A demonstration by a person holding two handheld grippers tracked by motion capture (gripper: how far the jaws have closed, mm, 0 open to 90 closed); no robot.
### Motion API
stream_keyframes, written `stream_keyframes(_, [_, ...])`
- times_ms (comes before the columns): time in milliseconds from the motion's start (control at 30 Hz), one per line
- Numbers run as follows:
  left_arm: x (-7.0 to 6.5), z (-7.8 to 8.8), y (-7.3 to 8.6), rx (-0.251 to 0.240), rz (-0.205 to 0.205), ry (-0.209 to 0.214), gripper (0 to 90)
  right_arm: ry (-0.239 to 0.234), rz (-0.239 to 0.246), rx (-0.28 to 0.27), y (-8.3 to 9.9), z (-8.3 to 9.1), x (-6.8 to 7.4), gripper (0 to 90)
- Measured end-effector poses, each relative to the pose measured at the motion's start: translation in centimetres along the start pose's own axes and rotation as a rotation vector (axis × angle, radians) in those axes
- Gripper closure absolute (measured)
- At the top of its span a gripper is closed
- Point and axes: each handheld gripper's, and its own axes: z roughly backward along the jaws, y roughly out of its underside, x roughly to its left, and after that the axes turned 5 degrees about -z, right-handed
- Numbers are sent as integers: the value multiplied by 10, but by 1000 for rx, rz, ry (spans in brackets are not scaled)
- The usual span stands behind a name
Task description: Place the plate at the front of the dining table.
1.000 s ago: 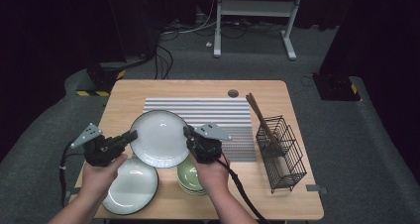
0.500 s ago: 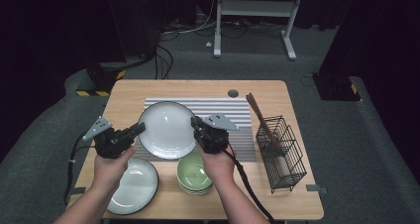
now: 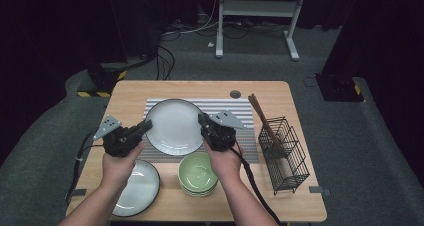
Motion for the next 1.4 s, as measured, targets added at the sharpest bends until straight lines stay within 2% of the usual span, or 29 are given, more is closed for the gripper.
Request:
stream_keyframes(100, [0,-3,0,-3,10,6,850,1,3,-3,-1,0,-3,807])
stream_keyframes(300, [-1,-10,0,-4,2,-2,847,18,20,-9,-3,-2,-5,806])
stream_keyframes(500, [-3,-16,-7,-10,-48,-17,844,30,16,-28,-5,-4,-9,805])
stream_keyframes(667, [-2,-26,-9,-7,-71,-22,841,44,31,-37,-8,-5,-13,805])
stream_keyframes(967, [-1,-44,-7,13,-66,-25,839,79,45,-33,-6,-13,-22,803])
stream_keyframes(1000, [-1,-46,-7,16,-55,-24,838,82,46,-34,-6,-14,-23,803])
stream_keyframes(1133, [0,-51,-5,21,-65,-29,837,87,46,-31,-5,-17,-26,804])
stream_keyframes(1400, [2,-62,3,38,-38,-40,835,97,63,-17,0,-24,-32,804])
